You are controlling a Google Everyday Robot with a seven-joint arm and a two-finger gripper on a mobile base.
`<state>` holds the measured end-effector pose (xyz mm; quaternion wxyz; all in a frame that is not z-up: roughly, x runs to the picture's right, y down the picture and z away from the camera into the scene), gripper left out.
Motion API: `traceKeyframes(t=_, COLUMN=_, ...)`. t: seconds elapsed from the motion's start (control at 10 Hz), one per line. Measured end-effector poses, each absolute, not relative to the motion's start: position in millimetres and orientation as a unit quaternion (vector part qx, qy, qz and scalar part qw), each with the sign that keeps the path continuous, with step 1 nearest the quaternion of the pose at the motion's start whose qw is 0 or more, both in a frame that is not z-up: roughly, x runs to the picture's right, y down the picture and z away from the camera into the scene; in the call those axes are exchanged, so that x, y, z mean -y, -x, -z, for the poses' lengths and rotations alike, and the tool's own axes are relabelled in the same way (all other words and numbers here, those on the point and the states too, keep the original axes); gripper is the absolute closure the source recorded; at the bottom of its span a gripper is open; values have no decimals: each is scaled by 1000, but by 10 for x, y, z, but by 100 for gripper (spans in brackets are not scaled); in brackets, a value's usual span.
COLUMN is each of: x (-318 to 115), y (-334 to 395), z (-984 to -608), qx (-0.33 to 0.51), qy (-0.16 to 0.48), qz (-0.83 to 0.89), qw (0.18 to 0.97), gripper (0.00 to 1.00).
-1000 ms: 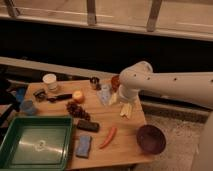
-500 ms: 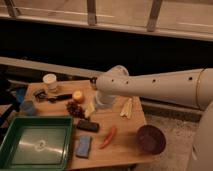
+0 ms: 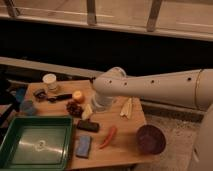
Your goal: Place eraser in metal cup
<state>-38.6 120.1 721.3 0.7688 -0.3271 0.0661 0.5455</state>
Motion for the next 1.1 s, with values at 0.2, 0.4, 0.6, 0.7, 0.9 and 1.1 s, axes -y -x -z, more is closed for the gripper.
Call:
traceKeyframes(t=0.2, x=-1259, y=526, z=-7442, qx=-80, qy=339, qz=-526, qw=776, gripper=20)
traceKeyframes(t=0.4, x=-1354, y=590, z=-7688, qx=-100, qy=352, qz=-508, qw=780, gripper=20)
traceKeyframes(t=0.6, x=-1425, y=585, z=-7856, qx=-107, qy=368, qz=-500, qw=776, gripper=20)
traceKeyframes(t=0.7, x=-1487, y=565, z=-7943, qx=-109, qy=376, qz=-500, qw=772, gripper=20)
traceKeyframes(t=0.9, x=-1527, y=545, z=-8020, qx=-100, qy=387, qz=-508, qw=763, gripper=20)
traceKeyframes(t=1.1, x=-1526, y=560, z=-8020, qx=-99, qy=387, qz=-507, qw=764, gripper=20)
